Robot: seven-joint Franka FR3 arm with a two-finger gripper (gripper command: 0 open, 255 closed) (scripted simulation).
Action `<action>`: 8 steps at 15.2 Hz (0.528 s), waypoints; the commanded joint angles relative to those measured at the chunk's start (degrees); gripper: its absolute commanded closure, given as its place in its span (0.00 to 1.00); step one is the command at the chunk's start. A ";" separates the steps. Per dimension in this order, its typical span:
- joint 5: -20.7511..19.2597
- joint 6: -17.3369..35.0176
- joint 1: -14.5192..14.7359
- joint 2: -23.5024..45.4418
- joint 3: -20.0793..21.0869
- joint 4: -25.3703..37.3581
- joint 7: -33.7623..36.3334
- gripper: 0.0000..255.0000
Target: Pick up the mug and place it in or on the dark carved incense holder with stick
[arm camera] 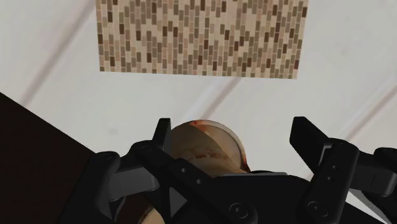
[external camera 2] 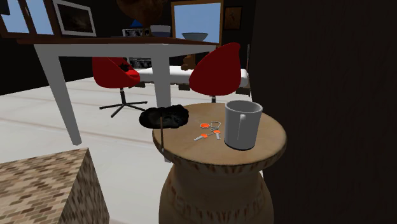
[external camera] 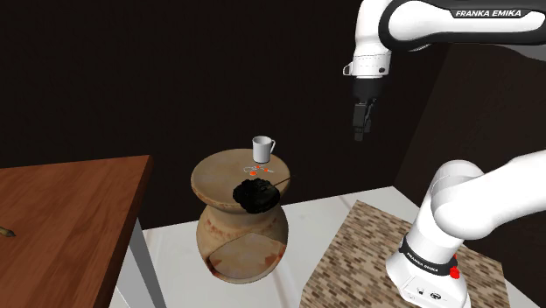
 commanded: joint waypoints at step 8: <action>-0.59 12.77 0.48 13.27 -0.24 2.35 -0.47 0.00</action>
